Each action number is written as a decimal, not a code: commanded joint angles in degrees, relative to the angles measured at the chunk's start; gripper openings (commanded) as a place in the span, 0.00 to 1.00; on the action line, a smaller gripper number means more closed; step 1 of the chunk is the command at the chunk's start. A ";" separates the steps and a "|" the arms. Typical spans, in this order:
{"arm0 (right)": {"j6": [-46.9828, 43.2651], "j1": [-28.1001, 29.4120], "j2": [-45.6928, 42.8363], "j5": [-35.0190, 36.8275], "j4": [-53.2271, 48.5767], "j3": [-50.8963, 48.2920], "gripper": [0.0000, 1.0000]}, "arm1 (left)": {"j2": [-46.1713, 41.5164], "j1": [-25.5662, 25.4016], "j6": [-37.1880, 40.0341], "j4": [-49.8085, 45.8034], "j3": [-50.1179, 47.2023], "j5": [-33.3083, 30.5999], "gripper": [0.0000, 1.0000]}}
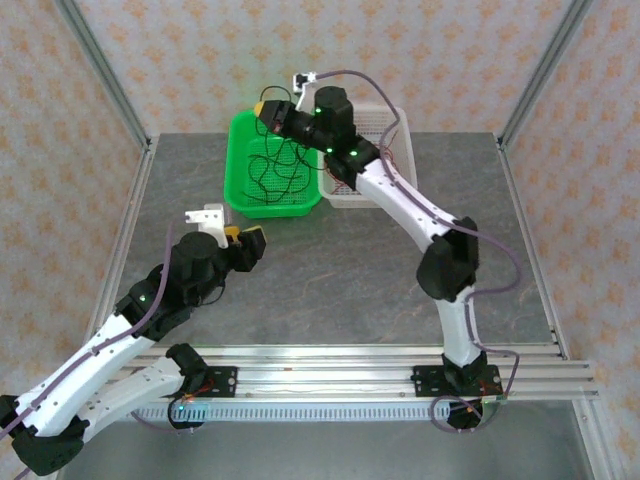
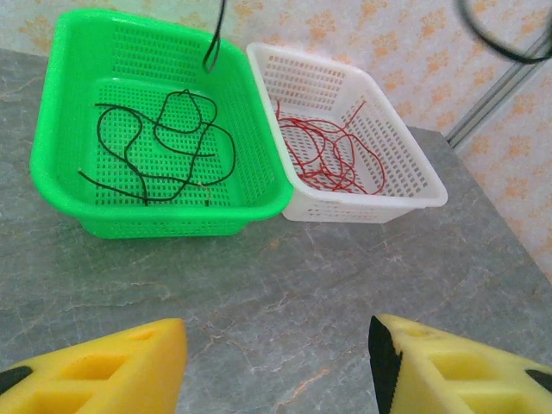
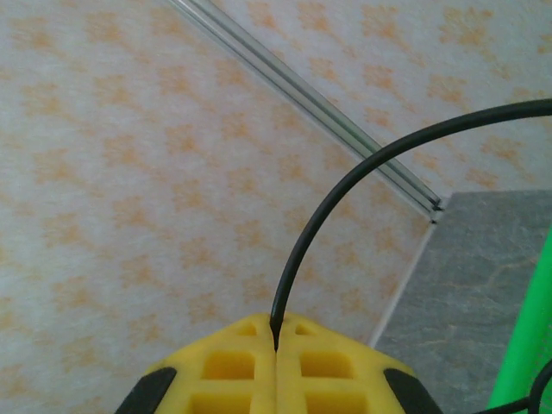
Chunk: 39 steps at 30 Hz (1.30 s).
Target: Untangle the cables
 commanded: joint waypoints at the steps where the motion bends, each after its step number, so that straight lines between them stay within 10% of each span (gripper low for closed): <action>1: 1.54 -0.27 6.07 1.01 -3.69 7.73 0.00 | -1.43 -0.39 0.11 1.52 -0.53 0.03 0.59; 26: -10.88 -0.49 30.05 18.53 -21.79 20.02 0.01 | 1.40 -0.39 1.55 1.53 2.08 -0.30 0.59; 39: -15.40 -0.46 27.96 17.89 -23.28 20.85 0.63 | 4.27 -0.39 2.09 3.58 2.23 -1.37 0.62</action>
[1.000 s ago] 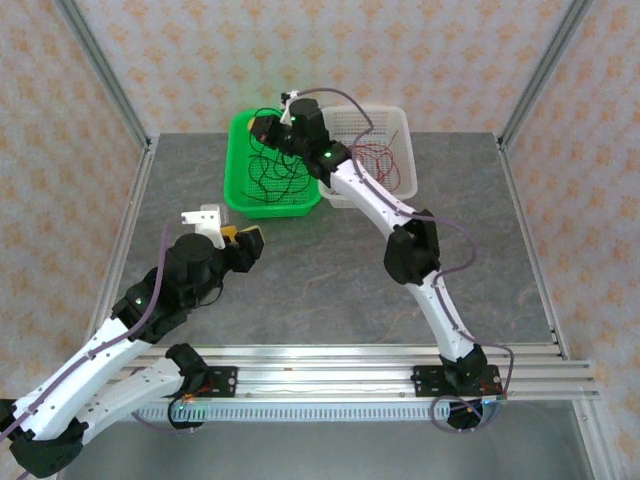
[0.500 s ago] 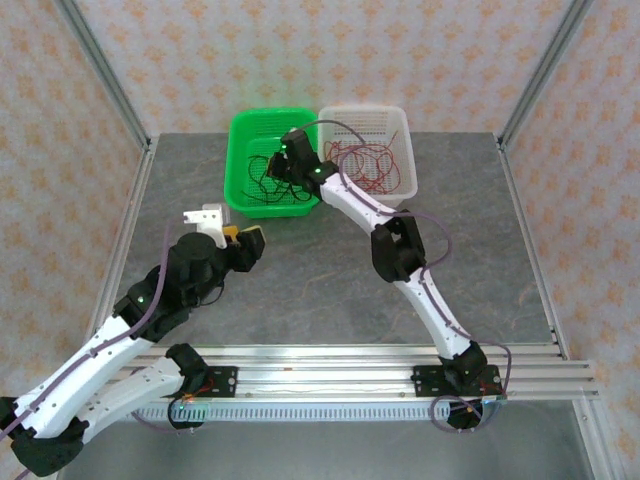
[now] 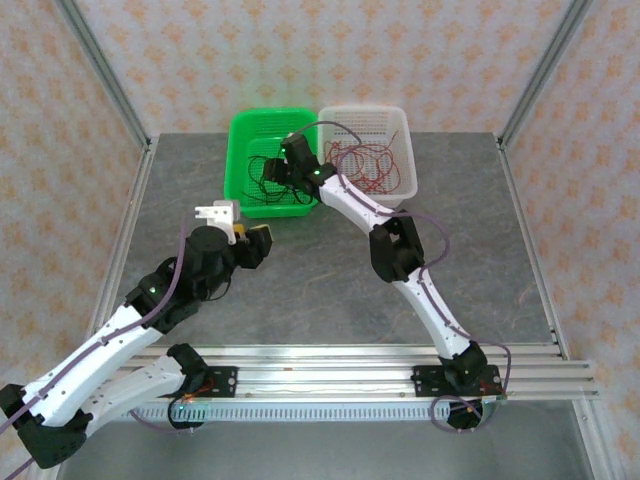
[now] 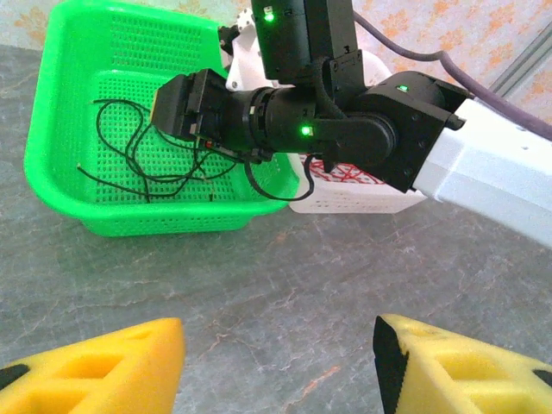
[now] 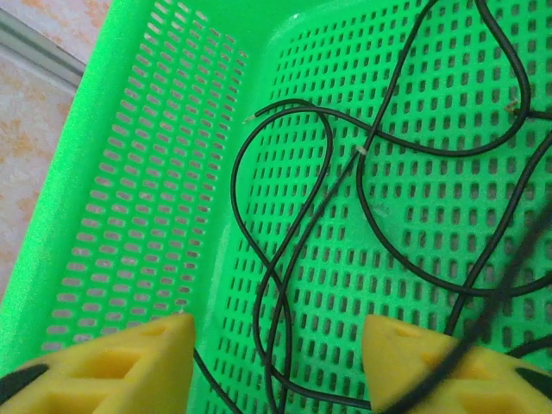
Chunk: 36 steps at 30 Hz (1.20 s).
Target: Untangle the cables
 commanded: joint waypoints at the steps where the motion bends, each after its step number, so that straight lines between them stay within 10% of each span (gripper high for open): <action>1: -2.11 -0.30 -2.68 1.38 -1.19 2.40 0.70 | 0.25 -0.39 0.69 2.97 1.13 -1.39 0.63; 6: -4.10 -0.30 -6.84 2.56 -2.84 2.38 1.00 | 0.08 -0.39 0.64 5.94 -1.07 -2.86 0.77; 11: -6.50 -0.30 -13.36 5.42 -5.74 2.33 1.00 | 0.08 -0.30 2.95 7.20 -0.99 -7.22 0.99; 19: -11.71 -0.30 -31.48 11.77 -9.67 -5.34 1.00 | -0.97 4.93 12.92 12.20 0.43 -21.27 0.99; 29: -23.34 -0.39 -80.73 28.61 20.08 -65.07 1.00 | 1.21 25.82 15.28 33.06 -13.63 -20.82 0.99; 36: -29.55 -2.91 -109.53 46.73 34.85 -101.10 1.00 | 8.48 29.05 20.16 78.62 -40.55 -26.24 0.99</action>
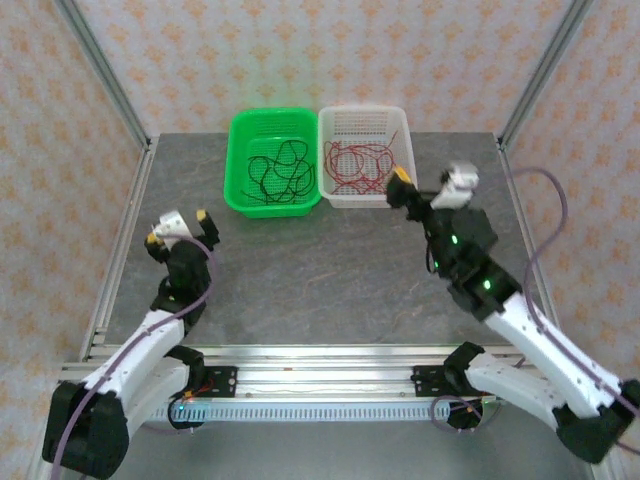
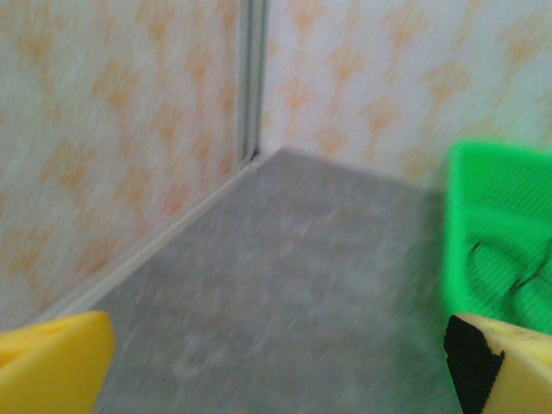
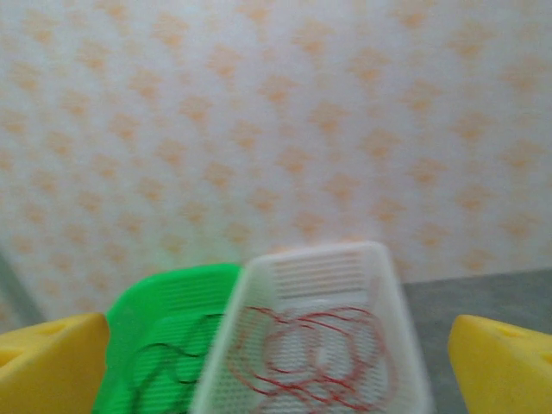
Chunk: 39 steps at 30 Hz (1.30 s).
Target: Untangle the cables
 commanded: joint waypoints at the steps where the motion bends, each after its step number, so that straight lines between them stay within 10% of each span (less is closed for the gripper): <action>1: -3.98 -2.84 -4.89 11.93 6.73 -8.83 1.00 | 5.72 1.67 2.64 28.59 -6.59 -4.37 0.99; 9: -1.90 -17.42 -3.78 4.03 33.53 -37.44 1.00 | 36.46 2.13 9.75 69.94 -11.45 -1.84 1.00; 14: 4.69 -29.95 16.52 -3.96 55.28 -43.44 1.00 | 33.48 7.70 5.00 58.87 -10.65 15.61 1.00; 16: 2.53 -30.94 22.22 -5.56 59.57 -41.39 1.00 | 40.55 9.96 5.19 68.98 -10.56 18.56 1.00; 19: 1.98 -33.68 34.01 -13.44 67.90 -38.83 1.00 | 34.07 11.15 2.46 51.82 -7.08 20.71 1.00; 21: 0.25 -34.23 44.60 -17.99 78.77 -37.70 1.00 | 38.21 11.54 4.20 56.53 -5.95 23.12 1.00; 23: -0.68 -35.07 40.71 -23.12 59.38 -31.82 1.00 | 35.44 11.61 3.43 43.61 -2.18 23.64 1.00; 39: -0.45 -35.42 42.14 -23.67 62.52 -32.07 1.00 | 36.87 11.24 7.02 45.28 -1.60 30.32 0.99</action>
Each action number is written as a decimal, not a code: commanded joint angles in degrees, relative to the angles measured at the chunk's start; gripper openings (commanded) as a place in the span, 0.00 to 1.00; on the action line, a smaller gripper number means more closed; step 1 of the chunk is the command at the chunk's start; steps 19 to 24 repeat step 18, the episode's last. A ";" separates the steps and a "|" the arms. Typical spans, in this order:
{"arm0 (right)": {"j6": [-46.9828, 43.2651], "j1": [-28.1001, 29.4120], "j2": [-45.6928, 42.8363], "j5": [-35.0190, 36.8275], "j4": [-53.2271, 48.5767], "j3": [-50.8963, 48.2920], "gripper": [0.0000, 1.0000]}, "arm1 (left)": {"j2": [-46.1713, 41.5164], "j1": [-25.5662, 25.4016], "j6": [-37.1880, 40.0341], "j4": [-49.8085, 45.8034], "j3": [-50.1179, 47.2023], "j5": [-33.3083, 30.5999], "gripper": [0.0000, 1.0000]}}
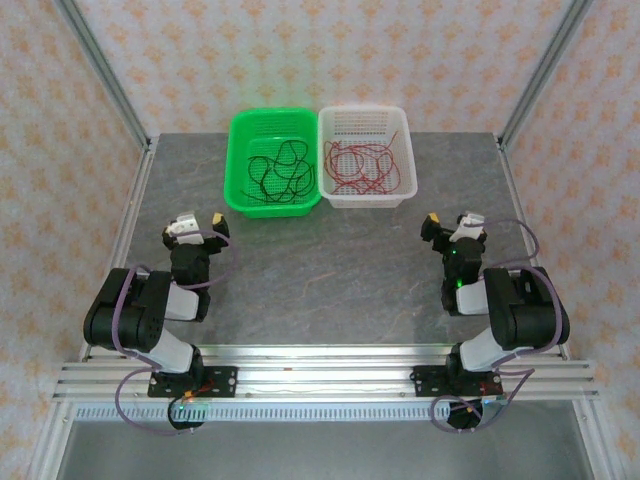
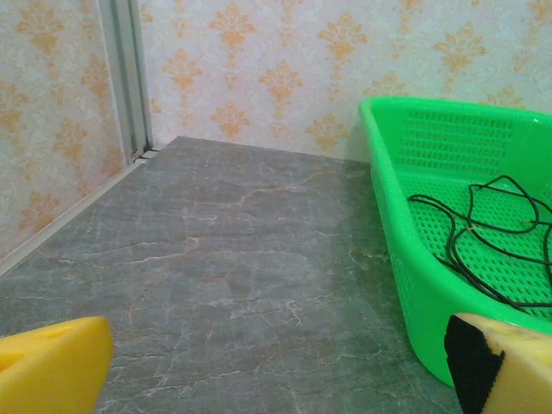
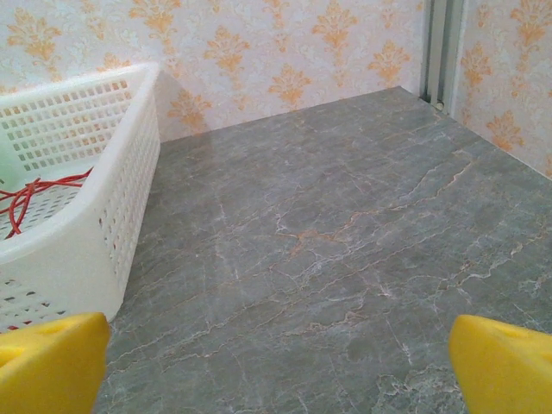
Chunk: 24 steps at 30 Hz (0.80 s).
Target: Untangle the cables
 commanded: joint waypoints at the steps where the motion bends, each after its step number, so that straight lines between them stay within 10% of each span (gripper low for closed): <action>1: -0.92 0.06 -0.53 -0.20 1.34 -0.25 1.00 | 0.15 0.02 0.86 -0.66 1.06 2.21 0.99; 24: -1.12 0.22 -1.06 -0.01 1.67 -0.37 1.00 | 0.28 0.54 0.51 -0.76 1.17 2.93 0.99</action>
